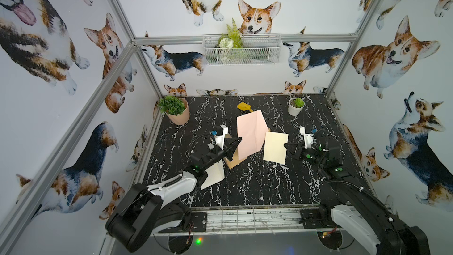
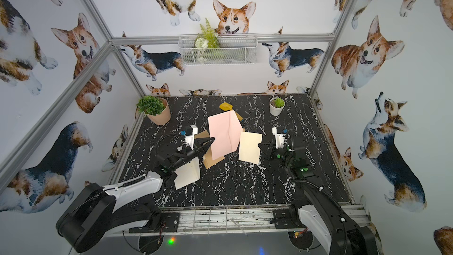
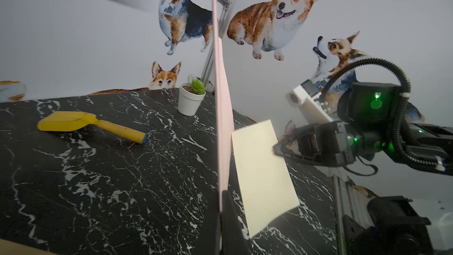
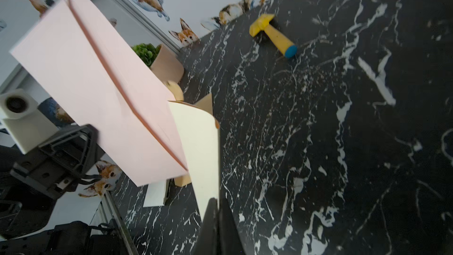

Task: Take the letter paper out of the envelope
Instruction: Place the letter paper at the center of the board, then place the envelope at the center of the board.

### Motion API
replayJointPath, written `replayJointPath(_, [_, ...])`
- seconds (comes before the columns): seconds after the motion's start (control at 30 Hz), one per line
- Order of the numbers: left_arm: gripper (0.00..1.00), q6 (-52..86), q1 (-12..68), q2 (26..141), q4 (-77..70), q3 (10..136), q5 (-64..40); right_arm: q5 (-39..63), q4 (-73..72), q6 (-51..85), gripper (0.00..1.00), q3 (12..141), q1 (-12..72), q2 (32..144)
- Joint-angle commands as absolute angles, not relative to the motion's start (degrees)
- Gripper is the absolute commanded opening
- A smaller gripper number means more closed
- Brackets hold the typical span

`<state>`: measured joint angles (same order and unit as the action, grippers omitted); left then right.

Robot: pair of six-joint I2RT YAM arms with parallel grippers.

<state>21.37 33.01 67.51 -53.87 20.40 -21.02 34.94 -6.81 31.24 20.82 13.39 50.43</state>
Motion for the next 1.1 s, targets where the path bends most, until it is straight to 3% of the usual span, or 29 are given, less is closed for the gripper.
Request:
replayJointPath(0.0, [0.00, 17.41, 32.96, 64.88, -50.16, 20.33, -15.47, 37.92, -9.58, 34.01, 0.00, 18.14, 13.36, 53.03])
replayJointPath(0.13, [0.00, 17.49, 32.96, 65.39, -49.68, 20.87, -16.79, 30.64, -2.18, 31.65, 0.01, 19.30, 13.36, 56.14])
replayJointPath(0.27, [0.00, 20.09, 32.94, 69.13, -54.41, 21.09, -20.30, 27.33, 7.19, 28.96, 0.43, 24.53, 13.36, 58.60])
replayJointPath(0.37, [0.00, 21.63, 32.96, 71.50, -57.28, 21.75, -23.60, 24.92, 10.71, 28.55, 0.59, 26.80, 13.57, 57.28])
replayJointPath(0.53, [0.00, 23.06, 32.95, 73.50, -60.68, 22.21, -26.84, 19.55, 12.35, 28.13, 0.60, 27.52, 16.91, 52.17])
replayJointPath(0.6, [0.00, 23.57, 33.04, 74.46, -62.06, 22.70, -29.03, 13.56, 13.19, 26.42, 0.61, 28.52, 22.73, 48.76])
replayJointPath(1.07, [0.00, 34.33, 33.65, 85.62, -79.43, 25.30, -38.65, 19.35, -14.30, 28.94, 0.62, 23.83, 29.97, 56.66])
